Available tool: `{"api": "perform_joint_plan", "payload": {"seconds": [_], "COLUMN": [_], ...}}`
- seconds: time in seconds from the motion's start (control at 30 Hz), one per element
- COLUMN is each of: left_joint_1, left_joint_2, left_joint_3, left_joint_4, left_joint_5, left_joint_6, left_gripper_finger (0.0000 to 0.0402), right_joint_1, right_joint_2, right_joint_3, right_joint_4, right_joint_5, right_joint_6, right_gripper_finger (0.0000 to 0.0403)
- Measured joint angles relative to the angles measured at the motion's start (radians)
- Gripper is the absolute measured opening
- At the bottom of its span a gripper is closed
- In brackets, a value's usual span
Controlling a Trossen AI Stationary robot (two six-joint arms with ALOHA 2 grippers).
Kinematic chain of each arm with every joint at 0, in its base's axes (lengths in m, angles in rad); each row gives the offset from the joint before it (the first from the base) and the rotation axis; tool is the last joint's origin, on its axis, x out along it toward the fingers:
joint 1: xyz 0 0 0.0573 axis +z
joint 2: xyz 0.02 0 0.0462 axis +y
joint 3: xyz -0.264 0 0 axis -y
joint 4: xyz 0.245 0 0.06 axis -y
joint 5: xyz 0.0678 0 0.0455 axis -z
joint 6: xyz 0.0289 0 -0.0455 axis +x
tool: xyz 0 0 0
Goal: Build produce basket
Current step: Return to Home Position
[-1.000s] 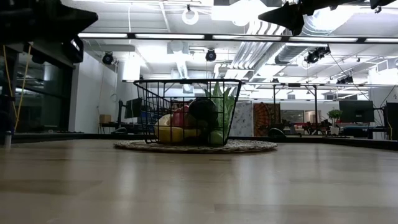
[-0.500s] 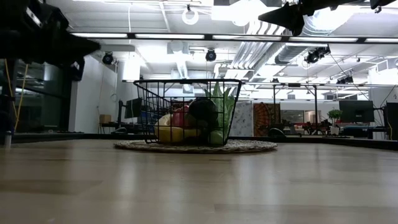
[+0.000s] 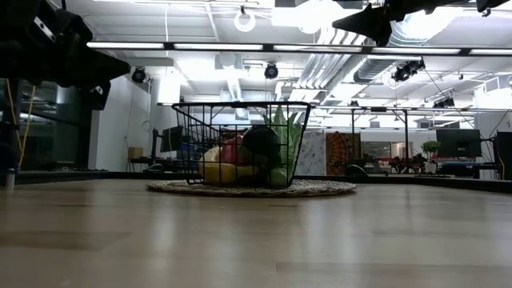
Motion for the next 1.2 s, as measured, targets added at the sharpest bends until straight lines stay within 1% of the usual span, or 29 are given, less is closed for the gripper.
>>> {"api": "perform_joint_plan", "payload": {"seconds": [0.47,0.57,0.63,0.67,0.73,0.83,0.93,1.07,1.13,1.2], "left_joint_1": [0.000,0.000,0.000,0.000,0.000,0.000,0.000,0.000,0.000,0.000], "left_joint_2": [0.000,0.000,0.000,0.000,0.000,0.000,0.000,0.000,0.000,0.000], "left_joint_3": [0.000,0.000,0.000,0.000,0.000,0.000,0.000,0.000,0.000,0.000], "left_joint_4": [0.000,0.000,0.000,0.000,0.000,0.001,0.001,0.001,0.001,0.001], "left_joint_5": [0.000,0.000,0.000,0.000,0.000,0.000,0.000,0.000,0.000,0.000], "left_joint_6": [0.000,0.000,0.000,0.000,0.000,0.000,0.000,0.000,0.000,0.000], "left_gripper_finger": [0.0001,0.0003,0.0003,0.0003,0.0003,0.0003,0.0003,0.0003,0.0003,0.0003], "right_joint_1": [0.000,-0.002,-0.003,-0.003,-0.002,-0.002,-0.020,-0.084,-0.123,-0.155], "right_joint_2": [0.000,-0.026,-0.052,-0.065,-0.106,-0.176,-0.220,-0.248,-0.261,-0.273], "right_joint_3": [0.000,-0.001,-0.001,-0.001,-0.002,-0.002,-0.002,-0.002,-0.001,-0.001], "right_joint_4": [-0.001,-0.008,-0.029,-0.044,-0.046,-0.043,-0.043,-0.040,-0.052,-0.072], "right_joint_5": [0.000,0.033,0.033,0.021,-0.045,-0.123,-0.130,-0.170,-0.202,-0.256], "right_joint_6": [0.004,0.091,0.126,0.147,0.183,0.151,0.134,0.200,0.149,0.094], "right_gripper_finger": [0.0277,0.0277,0.0277,0.0277,0.0277,0.0277,0.0277,0.0277,0.0277,0.0277]}}
